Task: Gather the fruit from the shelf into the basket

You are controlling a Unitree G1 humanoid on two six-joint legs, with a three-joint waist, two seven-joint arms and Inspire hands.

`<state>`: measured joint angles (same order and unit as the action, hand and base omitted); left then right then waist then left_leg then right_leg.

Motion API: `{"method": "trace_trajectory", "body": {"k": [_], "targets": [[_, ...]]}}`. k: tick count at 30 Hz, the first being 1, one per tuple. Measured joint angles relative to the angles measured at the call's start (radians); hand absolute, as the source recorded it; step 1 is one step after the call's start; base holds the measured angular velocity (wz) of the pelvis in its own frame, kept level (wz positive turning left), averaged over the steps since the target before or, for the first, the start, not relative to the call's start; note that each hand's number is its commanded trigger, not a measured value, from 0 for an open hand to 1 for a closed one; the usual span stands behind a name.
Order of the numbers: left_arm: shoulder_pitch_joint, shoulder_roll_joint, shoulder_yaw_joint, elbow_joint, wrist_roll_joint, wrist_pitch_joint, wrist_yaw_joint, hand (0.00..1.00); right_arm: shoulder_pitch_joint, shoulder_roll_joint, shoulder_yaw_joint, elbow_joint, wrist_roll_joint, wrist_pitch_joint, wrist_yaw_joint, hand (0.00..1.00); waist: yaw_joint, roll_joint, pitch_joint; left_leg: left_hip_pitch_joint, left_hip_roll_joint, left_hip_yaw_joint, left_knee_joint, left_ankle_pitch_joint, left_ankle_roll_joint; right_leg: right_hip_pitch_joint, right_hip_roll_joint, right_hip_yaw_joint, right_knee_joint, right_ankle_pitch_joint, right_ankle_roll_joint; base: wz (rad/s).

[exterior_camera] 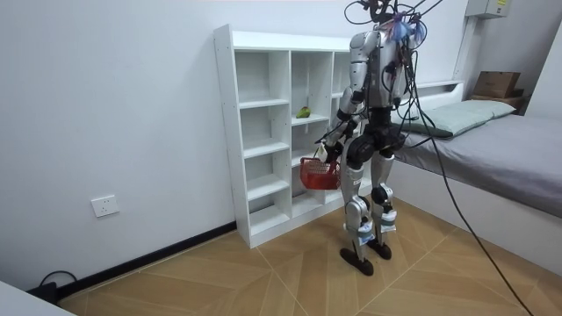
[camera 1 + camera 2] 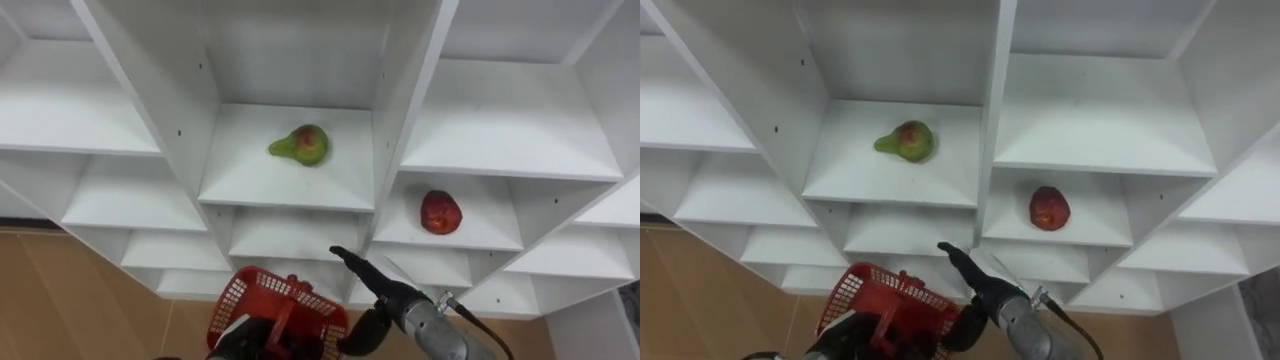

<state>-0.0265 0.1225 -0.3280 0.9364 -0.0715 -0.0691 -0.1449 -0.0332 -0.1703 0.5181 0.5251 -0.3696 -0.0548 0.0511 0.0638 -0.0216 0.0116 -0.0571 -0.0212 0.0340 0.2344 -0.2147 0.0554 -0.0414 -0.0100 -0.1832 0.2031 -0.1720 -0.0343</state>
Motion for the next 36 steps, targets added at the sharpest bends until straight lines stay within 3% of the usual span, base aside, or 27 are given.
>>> {"method": "trace_trajectory", "body": {"k": [6, 12, 16, 23, 28, 33, 36], "targets": [[0.001, -0.001, 0.011, 0.001, -0.006, 0.0, 0.025, 1.0, 0.026, -0.028, 0.0, -0.084, -0.037, 0.003, -0.005, 0.0, -0.001, 0.0, -0.0006, 0.028, -0.001, -0.006, -0.008, 0.0, 0.0, 0.027, 0.0, 0.002, 0.0, 0.0, 0.0, 0.02], [0.001, -0.001, 0.013, 0.003, -0.008, 0.004, 0.027, 1.0, 0.026, -0.031, 0.0, -0.136, -0.078, 0.004, -0.004, 0.0, 0.008, -0.021, -0.0144, 0.054, -0.001, -0.001, -0.029, 0.003, 0.0, 0.048, 0.001, 0.006, -0.002, 0.0, 0.001, -0.01], [0.003, 0.002, 0.012, 0.01, -0.008, 0.005, 0.028, 1.0, 0.026, -0.032, 0.0, -0.149, -0.114, 0.004, -0.005, 0.0, 0.019, -0.034, -0.011, 0.069, -0.002, -0.002, -0.029, 0.003, 0.001, 0.063, 0.001, 0.005, -0.004, 0.0, 0.001, 0.0], [0.003, -0.004, 0.04, 0.016, -0.013, 0.006, 0.025, 1.0, 0.029, -0.029, 0.0, -0.265, -0.158, 0.005, 0.011, 0.0, 0.025, -0.035, -0.0044, 0.071, -0.002, -0.012, -0.026, 0.003, 0.001, 0.069, 0.0, 0.003, -0.005, 0.0, 0.001, 0.03], [0.003, -0.013, 0.071, 0.021, -0.012, 0.006, 0.024, 1.0, 0.029, -0.029, 0.0, -0.309, -0.17, 0.005, 0.026, 0.0, 0.029, -0.04, 0.0129, 0.086, -0.004, -0.015, -0.033, 0.003, 0.001, 0.09, 0.0, 0.001, -0.02, -0.001, 0.002, 0.03], [0.002, -0.018, 0.091, 0.021, -0.012, 0.006, 0.023, 1.0, 0.029, -0.049, 0.0, -0.409, -0.191, 0.014, 0.051, 0.0, 0.044, -0.047, 0.0096, 0.077, -0.005, -0.019, -0.035, 0.004, 0.0, 0.074, 0.0, -0.008, -0.018, -0.001, 0.002, 0.0], [0.001, -0.023, 0.098, 0.022, -0.012, 0.006, 0.021, 1.0, 0.022, -0.067, 0.001, -0.45, -0.194, 0.014, 0.054, 0.0, 0.064, -0.06, 0.0006, 0.078, -0.004, -0.02, -0.03, 0.005, 0.0, 0.075, 0.0, -0.004, -0.017, -0.001, 0.002, 0.0]]}}
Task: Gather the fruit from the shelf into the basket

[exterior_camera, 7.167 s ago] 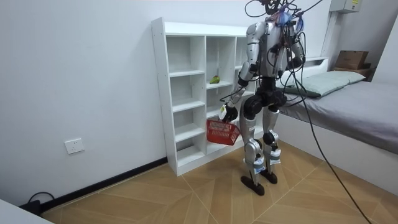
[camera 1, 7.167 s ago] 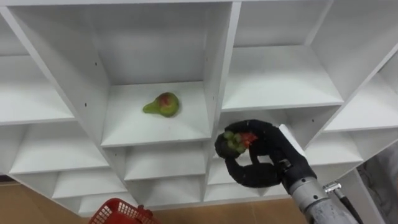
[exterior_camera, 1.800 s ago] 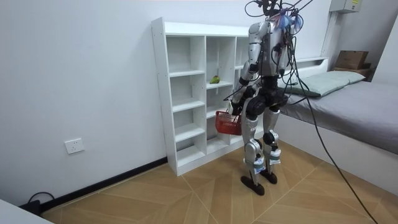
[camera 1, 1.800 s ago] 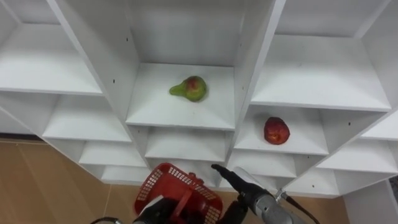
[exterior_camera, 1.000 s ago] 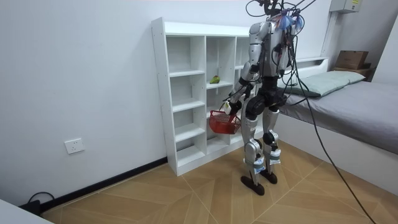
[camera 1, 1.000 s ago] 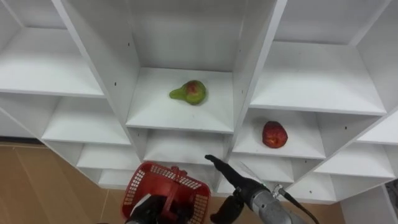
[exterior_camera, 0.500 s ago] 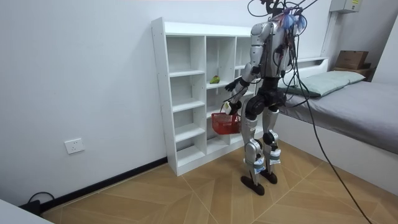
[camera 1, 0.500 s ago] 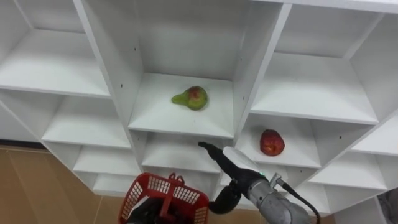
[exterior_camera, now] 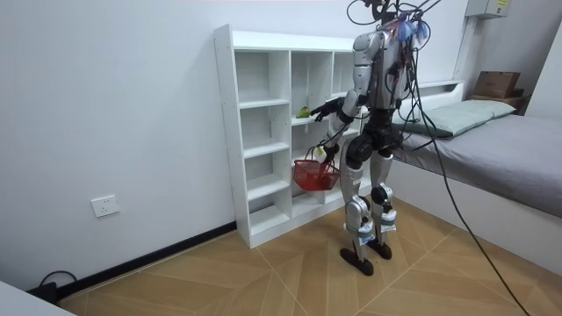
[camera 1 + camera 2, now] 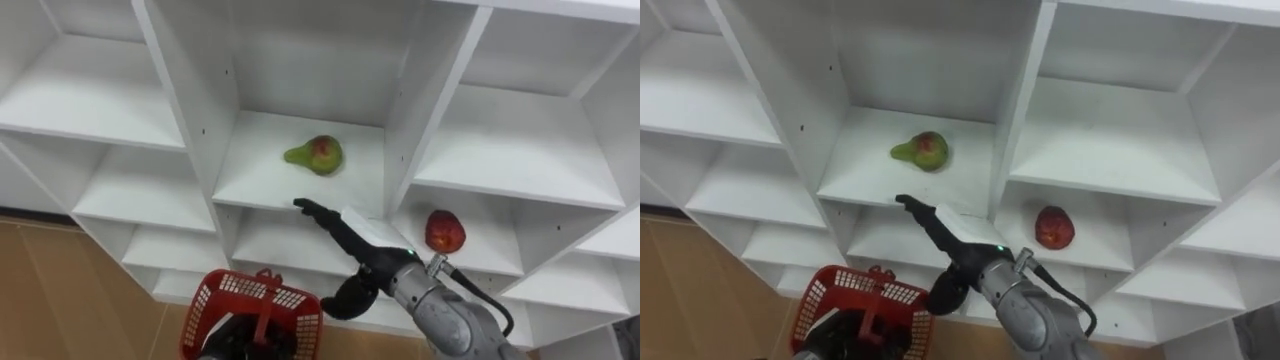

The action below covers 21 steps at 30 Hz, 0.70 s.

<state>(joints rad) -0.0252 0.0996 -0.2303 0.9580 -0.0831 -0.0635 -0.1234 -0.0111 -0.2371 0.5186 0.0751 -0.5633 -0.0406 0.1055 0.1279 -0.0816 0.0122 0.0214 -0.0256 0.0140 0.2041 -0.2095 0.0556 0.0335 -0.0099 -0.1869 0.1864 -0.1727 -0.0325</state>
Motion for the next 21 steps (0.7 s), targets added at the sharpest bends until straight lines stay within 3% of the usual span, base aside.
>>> {"method": "trace_trajectory", "body": {"k": [3, 8, 21], "targets": [[-0.003, 0.001, 0.0, 0.008, 0.0, 0.0, 0.0, 1.0, -0.002, -0.006, 0.0, -0.067, 0.001, 0.006, -0.001, 0.0, 0.015, -0.012, -0.0056, 0.002, -0.001, 0.0, 0.0, 0.0, 0.0, 0.003, -0.001, -0.004, -0.001, 0.0, 0.0, 0.0], [-0.003, 0.01, 0.0, 0.029, -0.001, 0.0, 0.0, 1.0, -0.024, 0.002, 0.002, -0.139, 0.001, 0.007, -0.011, 0.0, 0.017, -0.035, -0.0028, 0.007, -0.001, -0.001, 0.001, 0.0, 0.0, 0.011, -0.002, -0.005, -0.001, 0.0, 0.0, 0.01], [-0.002, 0.003, 0.012, 0.042, 0.008, 0.021, 0.003, 1.0, -0.024, 0.003, -0.016, -0.145, 0.013, 0.007, -0.019, 0.0, 0.015, -0.033, 0.0019, 0.007, -0.003, -0.017, 0.0, 0.0, 0.001, 0.022, -0.003, -0.017, -0.001, 0.001, 0.002, 0.03]]}}
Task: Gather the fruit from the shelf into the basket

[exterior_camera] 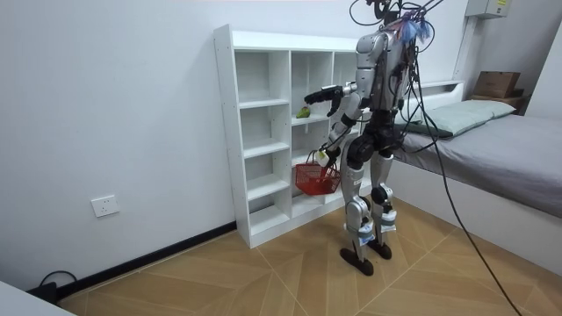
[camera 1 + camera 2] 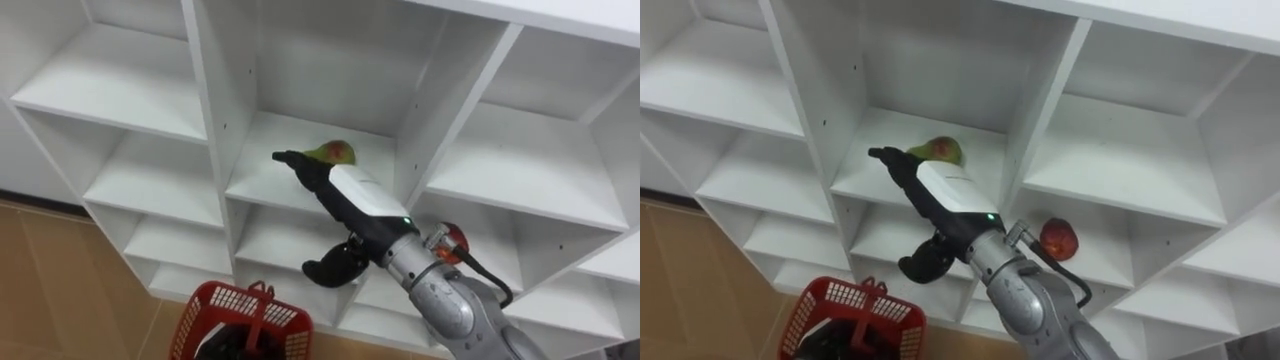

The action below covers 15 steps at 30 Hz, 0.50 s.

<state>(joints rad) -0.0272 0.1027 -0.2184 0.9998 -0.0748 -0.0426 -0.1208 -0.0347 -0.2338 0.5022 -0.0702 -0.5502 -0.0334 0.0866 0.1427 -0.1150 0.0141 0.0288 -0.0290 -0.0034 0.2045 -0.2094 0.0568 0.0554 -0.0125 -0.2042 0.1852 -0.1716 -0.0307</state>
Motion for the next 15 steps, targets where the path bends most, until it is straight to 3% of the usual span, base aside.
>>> {"method": "trace_trajectory", "body": {"k": [8, 15], "targets": [[-0.002, 0.01, 0.03, -0.009, 0.0, 0.0, 0.0, 1.0, -0.029, 0.0, -0.143, 0.014, 0.087, -0.003, -0.094, 0.0, -0.007, -0.01, 0.0044, 0.027, -0.002, -0.016, -0.002, 0.0, 0.001, 0.033, 0.0, 0.003, -0.003, -0.001, 0.001, 0.06], [0.017, 0.015, 0.058, -0.062, 0.002, 0.011, 0.0, 1.0, -0.047, -0.001, -0.154, 0.083, 0.119, -0.011, -0.129, 0.0, 0.003, -0.027, 0.0061, 0.035, -0.003, -0.031, -0.002, 0.0, 0.001, 0.047, 0.0, -0.002, -0.003, -0.002, 0.002, 0.09]]}}
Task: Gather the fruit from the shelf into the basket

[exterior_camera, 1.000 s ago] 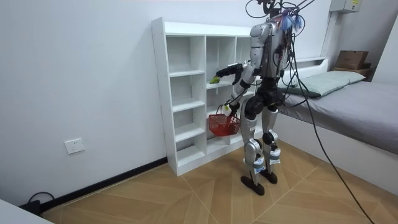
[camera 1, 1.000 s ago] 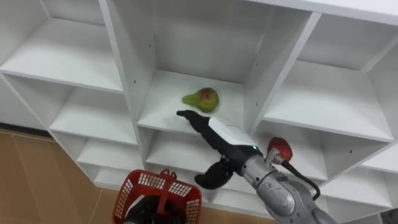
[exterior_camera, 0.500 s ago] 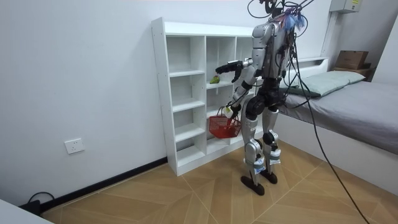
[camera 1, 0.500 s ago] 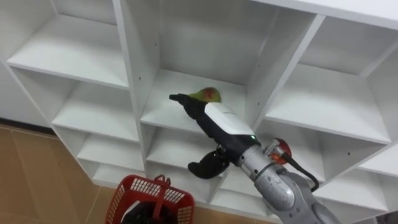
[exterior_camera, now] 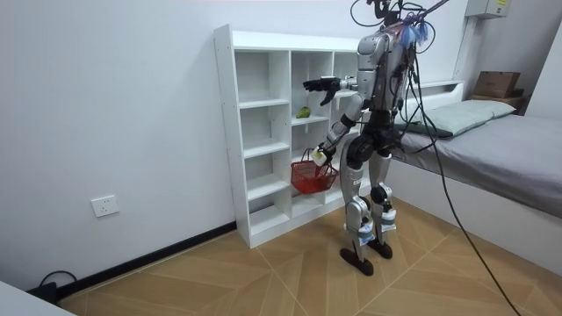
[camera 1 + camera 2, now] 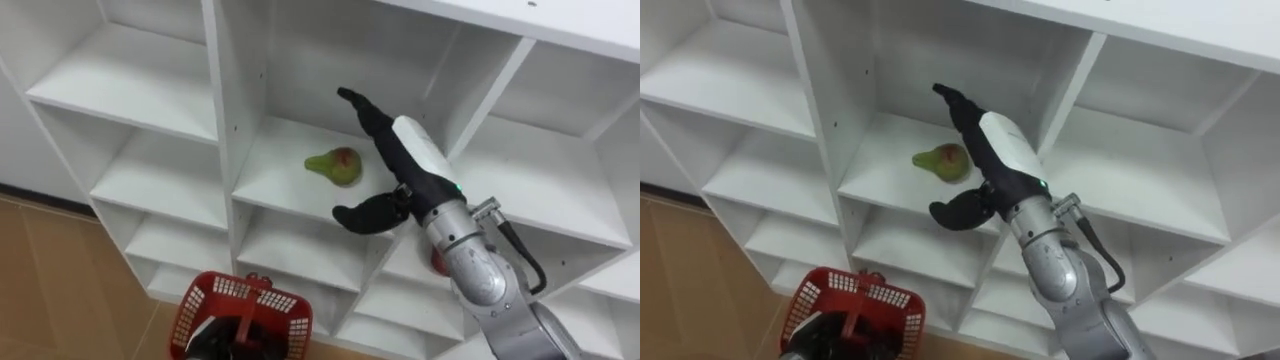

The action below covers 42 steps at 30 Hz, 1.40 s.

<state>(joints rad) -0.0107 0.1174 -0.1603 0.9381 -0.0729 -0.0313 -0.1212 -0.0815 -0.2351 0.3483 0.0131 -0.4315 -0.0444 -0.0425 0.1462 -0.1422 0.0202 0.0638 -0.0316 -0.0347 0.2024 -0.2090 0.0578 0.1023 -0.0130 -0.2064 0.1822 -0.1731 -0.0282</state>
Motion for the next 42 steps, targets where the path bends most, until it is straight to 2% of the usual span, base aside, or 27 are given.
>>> {"method": "trace_trajectory", "body": {"k": [6, 8, 11, 14, 17, 19, 24, 28, 32, 33, 36, 39, 42], "targets": [[0.028, 0.015, 0.003, -0.016, 0.0, 0.003, 0.0, 1.0, -0.038, -0.001, 0.012, 0.086, 0.056, -0.007, -0.002, 0.0, 0.0, -0.016, 0.0023, 0.013, -0.002, -0.009, 0.002, 0.0, 0.0, 0.017, -0.001, -0.004, 0.0, 0.0, 0.001, 0.04], [0.034, 0.016, 0.019, -0.016, 0.0, 0.012, -0.001, 1.0, -0.069, 0.0, 0.012, 0.125, 0.105, -0.01, -0.001, 0.0, 0.0, -0.021, 0.0019, 0.016, -0.002, -0.012, 0.005, 0.0, 0.0, 0.024, -0.001, -0.005, 0.001, 0.0, 0.001, 0.07], [0.042, 0.028, 0.038, -0.016, -0.003, 0.033, -0.004, 1.0, -0.139, 0.0, 0.005, 0.19, 0.161, -0.006, -0.027, 0.0, -0.004, -0.035, 0.0, 0.016, -0.008, -0.036, 0.013, 0.0, 0.0, 0.039, -0.003, -0.029, -0.001, -0.001, 0.001, 0.22], [0.05, 0.036, 0.039, -0.016, 0.016, 0.049, -0.005, 1.0, -0.152, -0.001, -0.014, 0.217, 0.207, -0.002, -0.058, 0.0, 0.0, -0.054, -0.0022, 0.016, -0.016, -0.06, 0.021, 0.0, 0.0, 0.059, -0.003, -0.043, -0.015, -0.002, 0.004, 0.26], [0.057, 0.042, 0.038, -0.02, 0.042, 0.068, -0.007, 1.0, -0.152, -0.001, -0.016, 0.224, 0.237, 0.004, -0.066, 0.0, 0.002, -0.064, 0.0008, 0.014, -0.016, -0.067, 0.035, -0.001, 0.0, 0.062, -0.003, -0.043, -0.014, -0.002, 0.004, 0.09], [0.063, 0.047, 0.036, -0.029, 0.046, 0.076, -0.01, 1.0, -0.152, -0.001, -0.014, 0.248, 0.256, 0.004, -0.067, 0.0, 0.007, -0.071, -0.0021, 0.015, -0.017, -0.07, 0.039, -0.001, 0.001, 0.065, -0.005, -0.043, -0.014, -0.002, 0.004, 0.06], [0.064, 0.049, 0.037, -0.052, 0.046, 0.076, -0.013, 1.0, -0.152, -0.001, -0.014, 0.292, 0.269, 0.005, -0.073, 0.0, 0.024, -0.072, -0.0014, 0.015, -0.018, -0.076, 0.051, -0.006, 0.001, 0.075, -0.004, -0.043, -0.013, -0.001, 0.006, 0.03], [0.068, 0.049, 0.039, -0.065, 0.048, 0.083, -0.022, 1.0, -0.152, 0.0, -0.014, 0.317, 0.262, 0.022, -0.074, 0.0, 0.036, -0.071, -0.0002, -0.001, -0.021, -0.082, 0.069, -0.009, 0.0, 0.071, -0.003, -0.044, -0.013, -0.003, 0.008, 0.04], [0.073, 0.041, 0.038, -0.097, 0.129, 0.104, -0.044, 1.0, -0.151, 0.004, -0.014, 0.334, 0.266, 0.038, -0.102, 0.0, 0.046, -0.077, 0.0023, -0.013, -0.022, -0.088, 0.083, -0.01, -0.001, 0.069, -0.003, -0.046, -0.014, -0.003, 0.009, 0.06], [0.073, 0.038, 0.038, -0.11, 0.151, 0.112, -0.048, 1.0, -0.151, 0.006, -0.014, 0.337, 0.258, 0.046, -0.121, 0.0, 0.051, -0.084, -0.0001, -0.022, -0.022, -0.089, 0.088, -0.01, -0.001, 0.064, -0.003, -0.047, -0.014, -0.003, 0.009, 0.04], [0.075, 0.034, 0.035, -0.133, 0.155, 0.117, -0.054, 1.0, -0.151, 0.022, -0.014, 0.346, 0.228, 0.052, -0.169, 0.0, 0.054, -0.092, 0.0023, -0.051, -0.019, -0.09, 0.115, -0.018, -0.003, 0.046, -0.002, -0.048, -0.012, -0.001, 0.006, 0.01], [0.074, 0.032, 0.016, -0.134, 0.153, 0.128, -0.061, 1.0, -0.15, 0.049, 0.002, 0.367, 0.229, 0.078, -0.21, 0.0, 0.05, -0.089, 0.0037, -0.082, -0.016, -0.095, 0.157, -0.036, -0.001, 0.034, 0.002, -0.071, -0.007, 0.0, 0.007, 0.04], [0.074, 0.03, 0.005, -0.146, 0.153, 0.137, -0.061, 1.0, -0.148, 0.054, 0.025, 0.37, 0.23, 0.101, -0.215, 0.0, 0.05, -0.081, 0.0091, -0.107, -0.016, -0.102, 0.185, -0.044, 0.003, 0.018, 0.002, -0.075, 0.005, 0.002, 0.01, 0.06]]}}
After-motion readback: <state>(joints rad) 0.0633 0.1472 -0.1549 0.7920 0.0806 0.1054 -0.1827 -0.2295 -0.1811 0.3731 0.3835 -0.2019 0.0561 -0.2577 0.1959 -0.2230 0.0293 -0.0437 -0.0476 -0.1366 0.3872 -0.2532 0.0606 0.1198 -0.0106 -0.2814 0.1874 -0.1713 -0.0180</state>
